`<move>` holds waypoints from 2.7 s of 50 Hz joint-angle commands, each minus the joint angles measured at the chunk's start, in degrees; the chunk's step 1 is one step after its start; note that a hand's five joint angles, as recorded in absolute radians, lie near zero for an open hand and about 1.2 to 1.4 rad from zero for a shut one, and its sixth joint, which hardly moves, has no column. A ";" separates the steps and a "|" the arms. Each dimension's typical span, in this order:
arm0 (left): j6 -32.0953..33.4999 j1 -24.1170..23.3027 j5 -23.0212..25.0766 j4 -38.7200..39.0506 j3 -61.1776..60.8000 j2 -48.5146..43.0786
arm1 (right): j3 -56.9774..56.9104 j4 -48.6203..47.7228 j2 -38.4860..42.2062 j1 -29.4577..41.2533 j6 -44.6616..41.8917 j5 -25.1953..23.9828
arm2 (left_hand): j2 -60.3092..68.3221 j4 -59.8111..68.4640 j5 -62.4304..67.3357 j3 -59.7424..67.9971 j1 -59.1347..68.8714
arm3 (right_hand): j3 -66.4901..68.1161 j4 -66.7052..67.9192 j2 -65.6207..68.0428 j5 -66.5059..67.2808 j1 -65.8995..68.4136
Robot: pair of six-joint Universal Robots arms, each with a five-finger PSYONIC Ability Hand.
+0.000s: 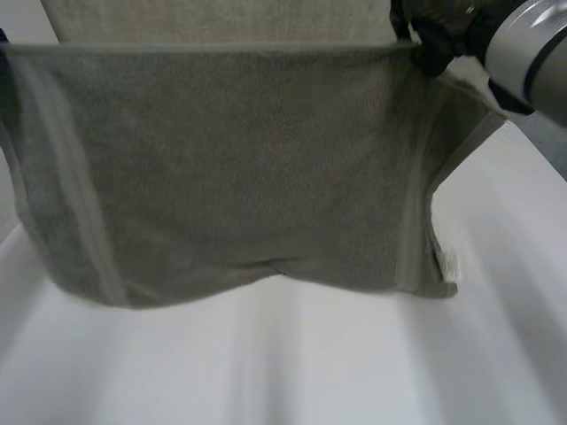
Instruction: Fold the towel.
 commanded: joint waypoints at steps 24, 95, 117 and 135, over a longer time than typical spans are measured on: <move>4.91 -12.94 -17.03 -3.28 49.34 -31.28 | -33.29 -22.62 23.36 2.26 -3.85 3.70 | 2.63 2.12 5.23 2.93 6.82 | 3.79 3.08 4.36 3.56 4.54; 12.38 -2.56 -2.35 8.41 -6.91 -23.81 | 37.73 -36.33 17.55 0.41 2.91 7.83 | 2.63 2.12 5.23 2.93 6.82 | -38.87 -39.58 -38.31 -39.10 -38.12; 12.38 -2.56 -2.35 8.23 -7.17 -23.90 | 37.02 -38.60 19.14 0.32 10.72 7.83 | 2.63 2.12 5.23 2.93 6.82 | -28.34 -29.05 -27.77 -28.57 -27.59; 7.38 -2.39 -1.92 7.44 -6.64 -19.25 | 32.54 -36.69 12.49 -3.97 14.44 7.39 | 2.63 2.12 5.23 2.93 6.82 | 3.79 3.08 4.36 3.56 4.54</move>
